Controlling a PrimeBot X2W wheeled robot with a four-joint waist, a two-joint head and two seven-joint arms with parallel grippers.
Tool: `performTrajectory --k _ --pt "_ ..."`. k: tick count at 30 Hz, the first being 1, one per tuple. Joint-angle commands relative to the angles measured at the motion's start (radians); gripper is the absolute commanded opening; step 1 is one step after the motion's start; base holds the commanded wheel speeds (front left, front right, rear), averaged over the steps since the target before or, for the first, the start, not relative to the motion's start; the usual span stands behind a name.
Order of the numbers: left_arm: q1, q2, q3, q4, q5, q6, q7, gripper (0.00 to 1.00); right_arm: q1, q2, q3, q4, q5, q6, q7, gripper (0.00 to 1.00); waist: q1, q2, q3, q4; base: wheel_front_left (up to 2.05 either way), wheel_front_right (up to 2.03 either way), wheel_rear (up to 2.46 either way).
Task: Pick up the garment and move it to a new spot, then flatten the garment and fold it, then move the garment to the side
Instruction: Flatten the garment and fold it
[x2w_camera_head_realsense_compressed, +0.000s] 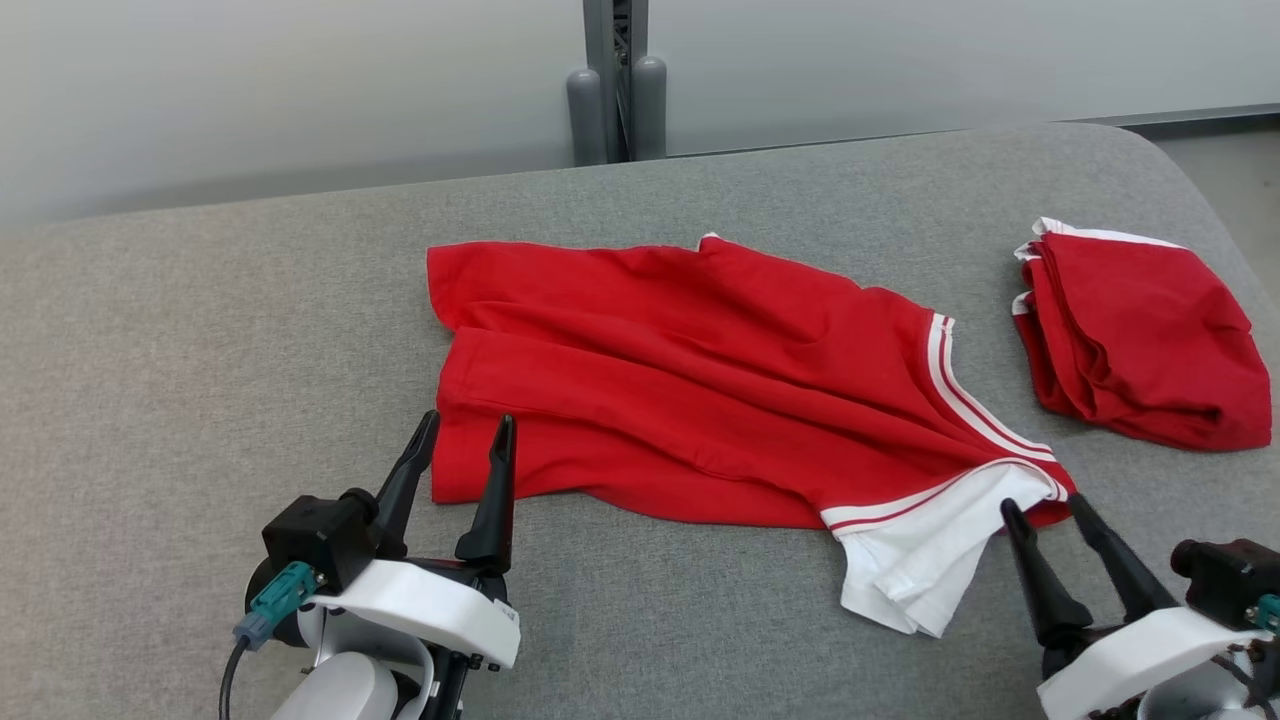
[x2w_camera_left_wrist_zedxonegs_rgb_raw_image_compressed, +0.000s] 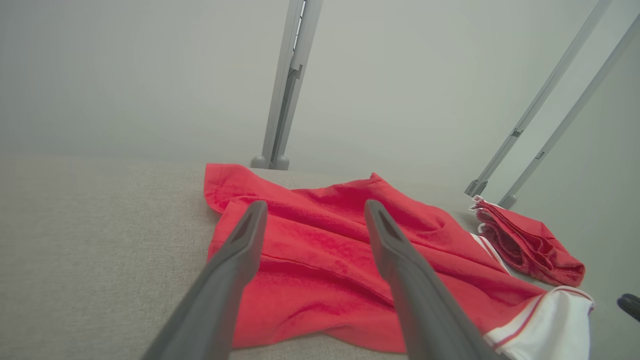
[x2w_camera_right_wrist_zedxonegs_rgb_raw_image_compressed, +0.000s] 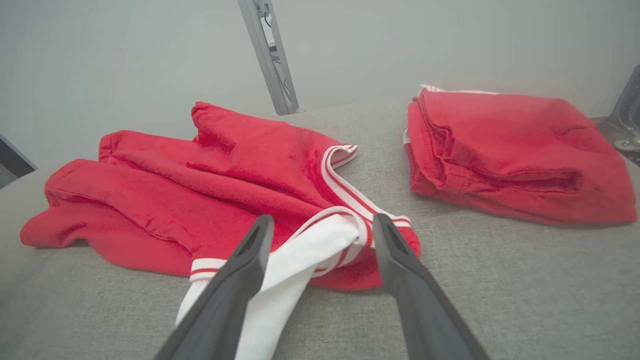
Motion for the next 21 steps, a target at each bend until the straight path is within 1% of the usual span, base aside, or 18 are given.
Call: performTrajectory --k 1,3,4,10,12,14,17,19,21 --pt "0.004 0.005 0.002 -0.003 0.003 0.005 -0.001 1.0 0.01 0.015 0.006 -0.01 0.037 0.0 0.029 0.96 0.0 0.0 0.002 0.011 0.0 0.0 0.0" --pt "0.003 0.004 0.0 -0.002 0.002 0.003 0.0 1.0 0.02 0.033 0.014 -0.015 0.069 0.0 0.066 0.84 0.0 0.0 0.003 0.024 0.0 0.0 0.0" --pt "0.003 0.003 0.0 -0.002 0.0 0.003 0.0 1.0 0.025 0.036 0.021 -0.018 0.08 0.0 0.081 0.83 0.0 0.0 0.003 0.029 0.0 0.0 0.0" --pt "0.009 -0.002 0.0 0.003 -0.005 0.002 -0.002 1.0 0.058 0.053 0.046 -0.028 0.138 0.0 0.155 0.82 0.0 0.0 0.005 0.054 0.0 0.0 0.0" --pt "0.009 -0.002 0.0 0.004 -0.006 0.001 -0.003 1.0 0.062 0.053 0.047 -0.027 0.14 0.0 0.164 0.82 0.0 0.0 0.005 0.058 0.0 0.0 0.0" --pt "0.01 -0.003 0.002 0.005 -0.007 0.001 -0.003 1.0 0.063 0.055 0.048 -0.026 0.142 0.0 0.17 0.79 0.0 0.0 0.005 0.063 0.0 0.0 0.0" --pt "0.009 -0.004 0.004 0.005 -0.009 -0.001 -0.005 1.0 0.047 0.058 0.043 -0.012 0.14 0.0 0.176 0.64 0.0 0.0 0.007 0.07 0.0 0.0 0.0" --pt "0.005 -0.003 0.005 0.005 -0.008 -0.001 -0.006 1.0 0.029 0.063 0.042 0.004 0.134 0.0 0.175 0.5 0.0 0.0 0.009 0.074 0.0 0.0 0.0" --pt "0.001 -0.004 0.006 0.006 -0.008 -0.002 -0.006 1.0 0.011 0.068 0.038 0.023 0.132 0.0 0.172 0.43 0.0 0.0 0.011 0.078 0.0 0.0 0.0"
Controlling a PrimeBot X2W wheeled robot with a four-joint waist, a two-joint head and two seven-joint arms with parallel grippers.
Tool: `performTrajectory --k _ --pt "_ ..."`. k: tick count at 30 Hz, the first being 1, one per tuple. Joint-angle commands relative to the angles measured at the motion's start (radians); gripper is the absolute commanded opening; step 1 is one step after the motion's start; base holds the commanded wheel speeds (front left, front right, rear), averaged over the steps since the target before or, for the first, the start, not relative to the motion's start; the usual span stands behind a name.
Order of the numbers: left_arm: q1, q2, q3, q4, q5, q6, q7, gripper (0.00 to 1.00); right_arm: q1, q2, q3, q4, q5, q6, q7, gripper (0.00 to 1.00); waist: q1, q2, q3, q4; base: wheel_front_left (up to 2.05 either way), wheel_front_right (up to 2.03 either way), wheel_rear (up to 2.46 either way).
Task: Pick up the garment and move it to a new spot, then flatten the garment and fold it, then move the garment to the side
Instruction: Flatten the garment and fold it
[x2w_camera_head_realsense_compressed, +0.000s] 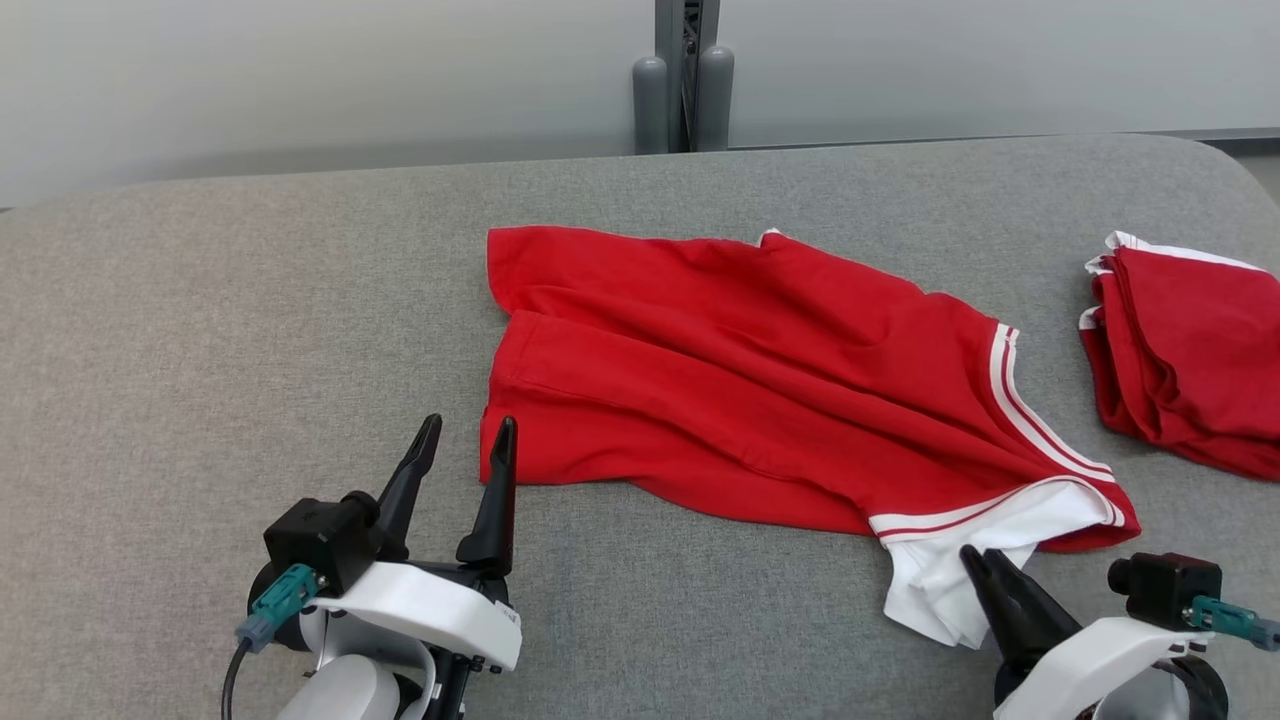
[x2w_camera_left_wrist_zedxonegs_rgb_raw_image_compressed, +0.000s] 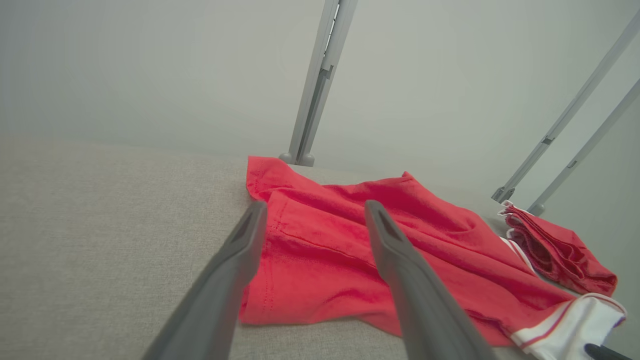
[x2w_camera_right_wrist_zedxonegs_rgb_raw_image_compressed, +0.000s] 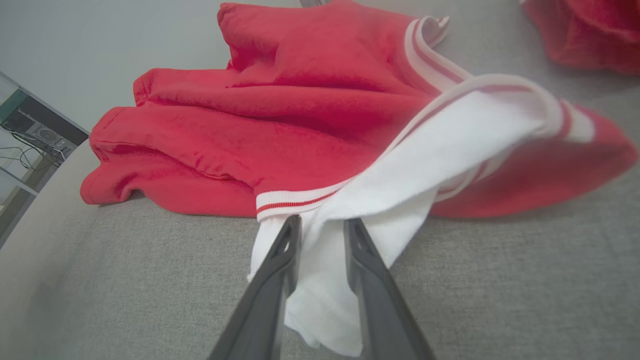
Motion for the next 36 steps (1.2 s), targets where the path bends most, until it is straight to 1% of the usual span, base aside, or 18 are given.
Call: performTrajectory --k 1,2,4,8,17,21,22,24,25,26,31,36 --pt "-0.006 0.002 0.005 0.002 -0.003 -0.004 -0.006 1.0 -0.014 -0.002 -0.006 0.009 -0.005 0.0 -0.007 0.31 0.0 0.0 0.002 0.002 0.0 0.0 0.0" --pt "-0.007 0.001 0.004 0.003 -0.003 -0.004 -0.006 1.0 -0.023 0.001 -0.009 0.021 -0.008 0.0 -0.01 0.24 0.0 0.0 0.003 0.003 0.0 0.0 0.0" --pt "-0.009 0.0 0.004 0.004 -0.001 -0.005 -0.006 1.0 -0.037 0.007 -0.012 0.04 -0.014 0.0 -0.02 0.0 0.0 0.0 0.004 0.004 0.0 0.0 0.0" --pt "-0.003 -0.002 0.004 0.008 -0.001 -0.004 -0.006 1.0 -0.037 -0.004 -0.015 0.048 -0.004 0.0 -0.032 0.0 0.0 0.0 0.002 -0.001 0.0 0.0 0.0" --pt "0.006 -0.009 -0.008 0.009 0.002 -0.009 -0.008 1.0 0.046 -0.076 -0.068 -0.005 0.022 0.0 0.013 0.0 0.0 0.0 -0.006 -0.05 0.0 0.0 0.0" --pt "0.003 -0.012 -0.016 0.013 0.003 -0.011 -0.003 1.0 0.033 -0.078 -0.085 0.013 0.03 0.0 0.006 0.0 0.0 0.0 -0.006 -0.068 0.0 0.0 0.0" --pt "0.001 -0.011 -0.019 0.016 0.002 -0.013 -0.001 1.0 0.02 -0.093 -0.086 0.048 0.006 0.0 -0.011 0.02 0.0 0.0 -0.006 -0.07 0.0 0.0 0.0" --pt "-0.001 -0.011 -0.021 0.018 0.001 -0.015 0.0 1.0 0.007 -0.087 -0.085 0.086 0.005 0.0 -0.03 0.42 0.0 0.0 -0.007 -0.07 0.0 0.0 0.0" --pt "-0.001 -0.01 -0.022 0.02 0.0 -0.016 0.001 1.0 0.002 -0.092 -0.083 0.106 0.0 0.0 -0.04 0.8 0.0 0.0 -0.007 -0.07 0.0 0.0 0.0" --pt "0.001 -0.009 -0.022 0.022 -0.001 -0.016 0.0 1.0 -0.002 -0.097 -0.084 0.123 -0.002 0.0 -0.051 1.0 0.0 0.0 -0.009 -0.069 0.0 0.0 0.0" --pt "0.028 -0.006 -0.01 0.033 -0.023 -0.01 0.002 1.0 0.008 -0.108 -0.087 0.169 0.008 0.0 -0.093 1.0 0.0 0.0 -0.021 -0.069 0.0 0.0 0.0" --pt "0.04 -0.004 0.008 0.047 -0.058 -0.019 0.009 1.0 0.016 -0.121 -0.098 0.148 0.021 0.0 -0.128 1.0 0.0 0.0 -0.032 -0.076 0.0 0.0 0.0"
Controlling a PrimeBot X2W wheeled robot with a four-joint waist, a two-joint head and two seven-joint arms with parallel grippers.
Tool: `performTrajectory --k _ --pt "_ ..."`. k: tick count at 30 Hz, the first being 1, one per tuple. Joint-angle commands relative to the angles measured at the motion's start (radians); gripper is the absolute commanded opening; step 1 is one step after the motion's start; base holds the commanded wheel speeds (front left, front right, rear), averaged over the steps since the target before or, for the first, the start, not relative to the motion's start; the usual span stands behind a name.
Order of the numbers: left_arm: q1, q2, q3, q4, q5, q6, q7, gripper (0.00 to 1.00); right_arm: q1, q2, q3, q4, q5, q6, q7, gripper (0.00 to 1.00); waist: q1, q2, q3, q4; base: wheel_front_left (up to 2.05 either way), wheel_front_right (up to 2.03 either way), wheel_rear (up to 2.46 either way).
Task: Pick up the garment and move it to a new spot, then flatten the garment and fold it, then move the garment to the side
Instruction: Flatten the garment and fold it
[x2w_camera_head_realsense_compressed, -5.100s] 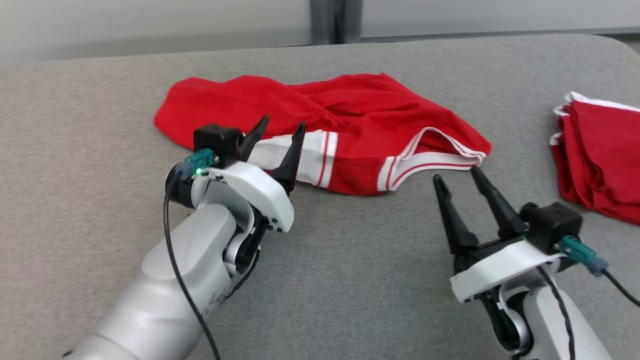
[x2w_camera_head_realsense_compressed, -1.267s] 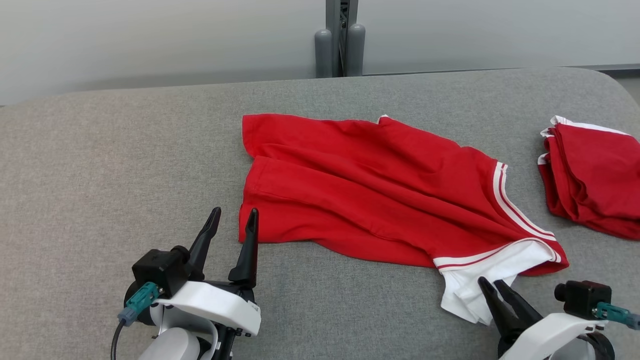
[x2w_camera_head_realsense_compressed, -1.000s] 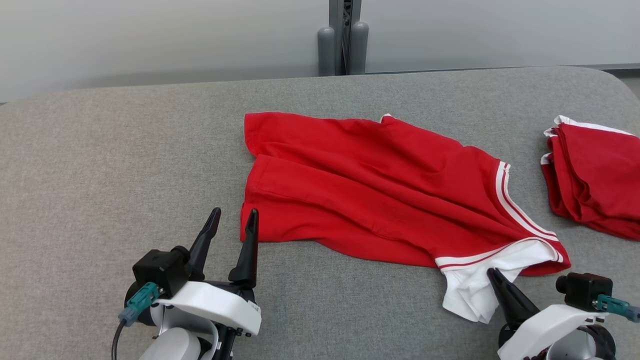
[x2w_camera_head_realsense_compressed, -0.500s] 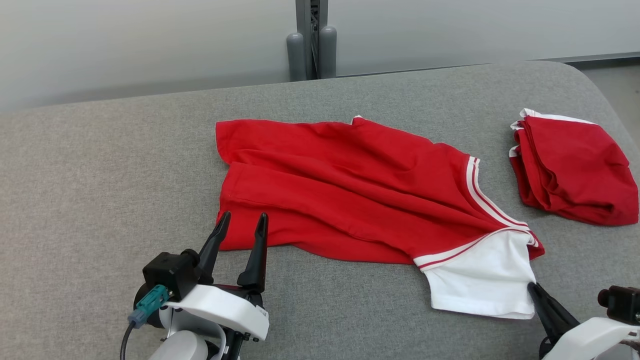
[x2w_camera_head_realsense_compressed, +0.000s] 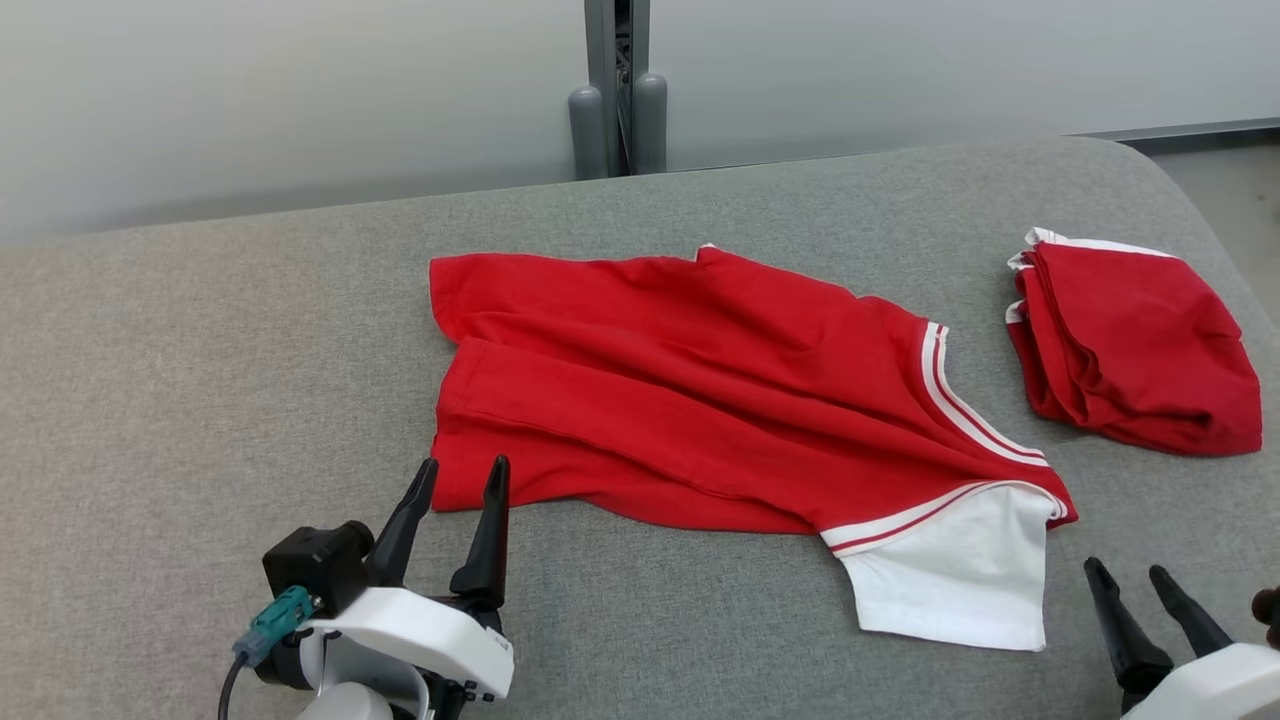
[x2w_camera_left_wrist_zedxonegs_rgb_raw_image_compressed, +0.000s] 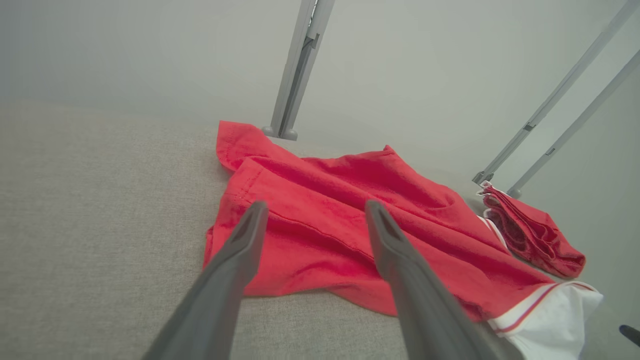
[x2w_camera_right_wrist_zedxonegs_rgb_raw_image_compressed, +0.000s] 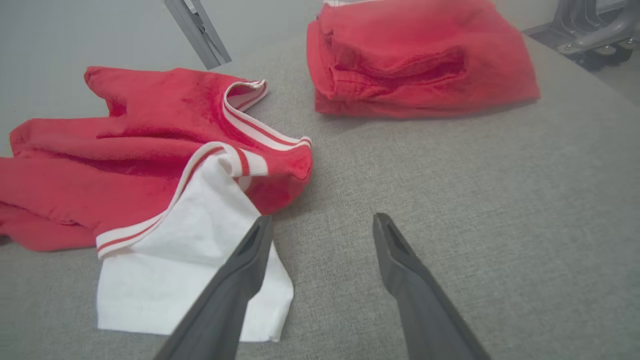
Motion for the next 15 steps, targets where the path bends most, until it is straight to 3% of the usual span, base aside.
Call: performTrajectory --k 1,9,15 --pt "-0.001 0.011 0.008 0.01 -0.008 -0.008 0.008 1.0 0.001 -0.012 -0.007 -0.021 0.013 0.0 -0.015 1.0 0.0 0.0 -0.004 -0.006 0.0 0.0 0.0" --pt "-0.114 0.016 0.018 0.151 -0.036 -0.037 0.079 1.0 -0.028 -0.056 -0.012 -0.183 0.008 0.0 -0.052 1.0 0.0 0.0 0.009 -0.041 0.0 0.0 0.0" --pt "-0.219 0.001 0.035 0.305 -0.069 -0.055 0.131 1.0 -0.045 -0.042 -0.002 -0.302 -0.019 0.0 -0.028 1.0 0.0 0.0 0.039 -0.07 0.0 0.0 0.0"
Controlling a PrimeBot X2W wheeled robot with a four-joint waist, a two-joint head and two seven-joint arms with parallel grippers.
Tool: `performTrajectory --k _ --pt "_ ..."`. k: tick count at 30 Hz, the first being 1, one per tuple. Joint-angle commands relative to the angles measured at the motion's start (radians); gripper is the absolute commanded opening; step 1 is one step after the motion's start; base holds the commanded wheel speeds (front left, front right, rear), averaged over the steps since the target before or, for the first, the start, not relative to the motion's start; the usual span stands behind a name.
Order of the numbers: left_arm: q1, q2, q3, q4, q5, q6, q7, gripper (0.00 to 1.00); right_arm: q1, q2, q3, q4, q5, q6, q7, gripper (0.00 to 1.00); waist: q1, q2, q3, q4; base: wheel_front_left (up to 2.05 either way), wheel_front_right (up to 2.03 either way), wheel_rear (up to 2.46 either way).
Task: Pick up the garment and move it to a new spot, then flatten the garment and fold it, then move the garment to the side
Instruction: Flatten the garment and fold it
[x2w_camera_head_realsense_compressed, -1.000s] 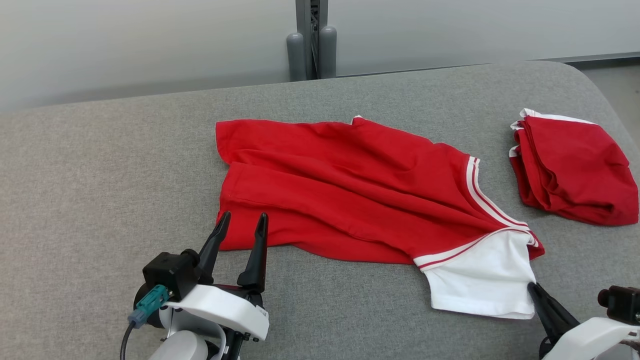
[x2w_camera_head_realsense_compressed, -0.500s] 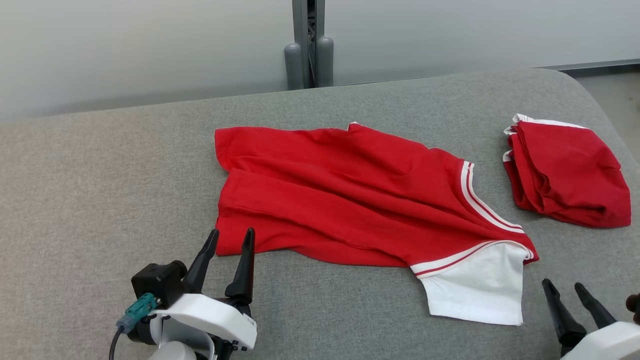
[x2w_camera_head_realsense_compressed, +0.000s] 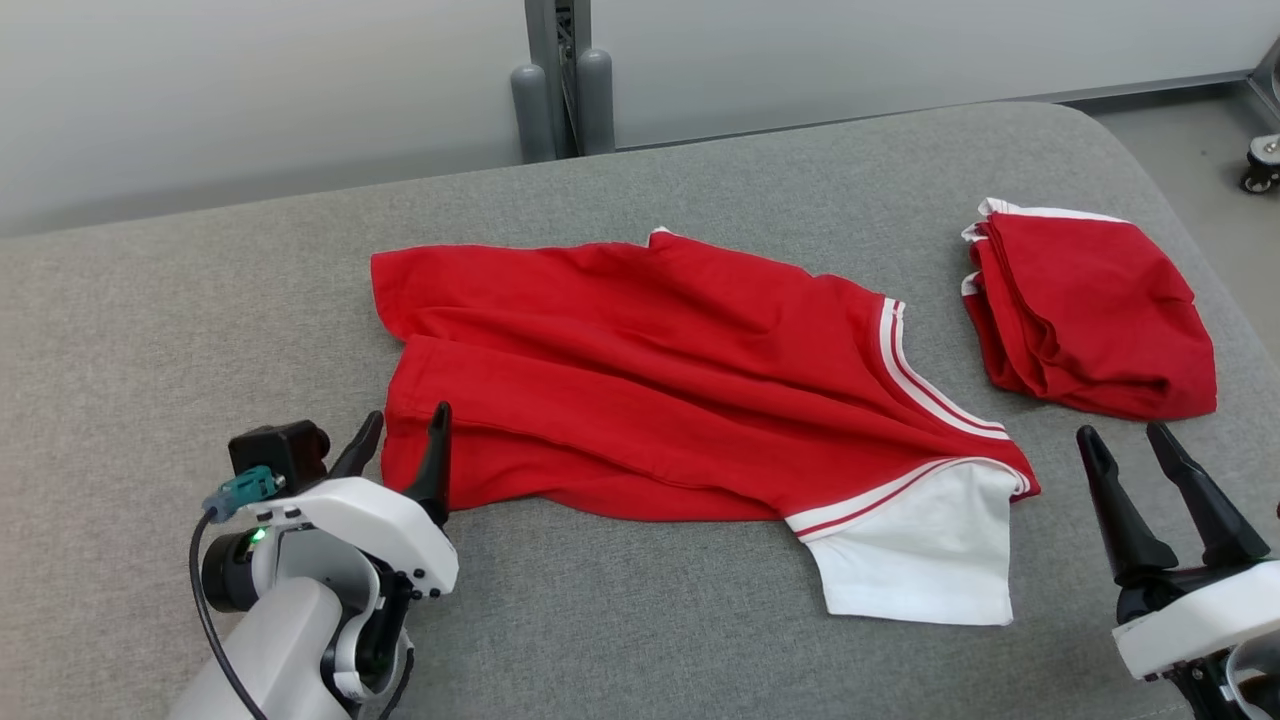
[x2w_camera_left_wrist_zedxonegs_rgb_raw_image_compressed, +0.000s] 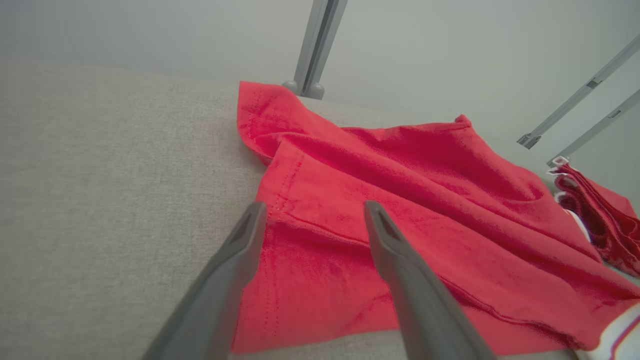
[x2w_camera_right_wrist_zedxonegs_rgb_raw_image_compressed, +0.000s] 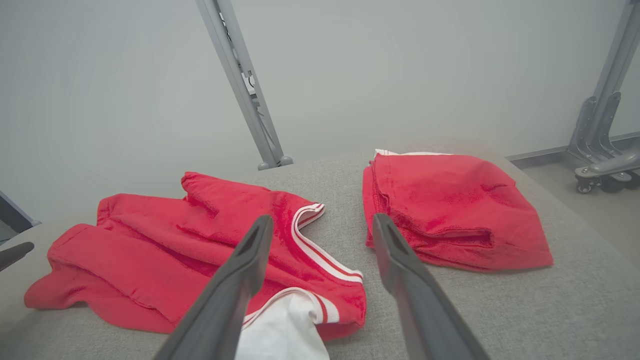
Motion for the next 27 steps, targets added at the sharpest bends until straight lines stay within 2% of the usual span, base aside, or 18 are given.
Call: performTrajectory --k 1,8,16,17,18,19,20,22,24,27 --pt "-0.028 0.002 0.005 0.03 -0.009 -0.007 0.008 1.0 -0.005 0.007 0.0 -0.018 -0.009 0.0 0.007 1.0 0.0 -0.0001 0.013 -0.012 0.0 0.0 0.0" --pt "-0.101 -0.024 0.023 0.175 -0.038 -0.002 0.038 1.0 -0.003 0.037 0.008 -0.075 -0.034 0.0 0.024 1.0 0.0 -0.0001 0.038 -0.037 0.0 0.0 0.0" --pt "-0.15 -0.049 0.047 0.268 -0.065 -0.013 0.014 1.0 0.003 0.048 0.0 -0.085 -0.046 0.0 0.022 1.0 0.0 -0.0001 0.053 -0.052 0.0 0.0 0.0" --pt "-0.155 -0.051 0.048 0.277 -0.066 -0.016 0.013 0.88 0.003 0.05 0.0 -0.085 -0.048 0.0 0.021 1.0 0.0 -0.0001 0.055 -0.053 0.0 0.0 0.0" --pt "-0.16 -0.054 0.048 0.285 -0.067 -0.017 0.011 0.63 0.003 0.051 -0.001 -0.084 -0.05 0.0 0.02 1.0 0.0 -0.0001 0.056 -0.053 0.0 0.0 0.0" --pt "-0.165 -0.056 0.047 0.292 -0.066 -0.018 0.008 0.45 0.004 0.052 -0.003 -0.084 -0.051 0.0 0.017 1.0 0.0 -0.0001 0.056 -0.053 0.0 0.0 0.0" --pt "-0.169 -0.058 0.046 0.297 -0.065 -0.02 0.004 0.31 0.005 0.054 -0.005 -0.084 -0.051 0.0 0.016 1.0 0.0 -0.0001 0.057 -0.052 0.0 0.0 0.0" --pt "-0.175 -0.066 0.042 0.305 -0.063 -0.028 -0.003 0.1 0.007 0.056 -0.01 -0.083 -0.054 0.0 0.014 1.0 0.0 -0.0001 0.058 -0.049 0.0 0.0 0.0" --pt "-0.177 -0.07 0.039 0.305 -0.059 -0.035 -0.014 0.02 0.008 0.057 -0.013 -0.081 -0.056 0.0 0.013 1.0 0.0 -0.0001 0.057 -0.043 0.0 0.0 0.0" --pt "-0.174 -0.073 0.034 0.301 -0.056 -0.042 -0.028 0.0 0.01 0.059 -0.019 -0.081 -0.058 0.0 0.013 1.0 0.0 -0.0001 0.055 -0.034 0.0 0.0 0.0"
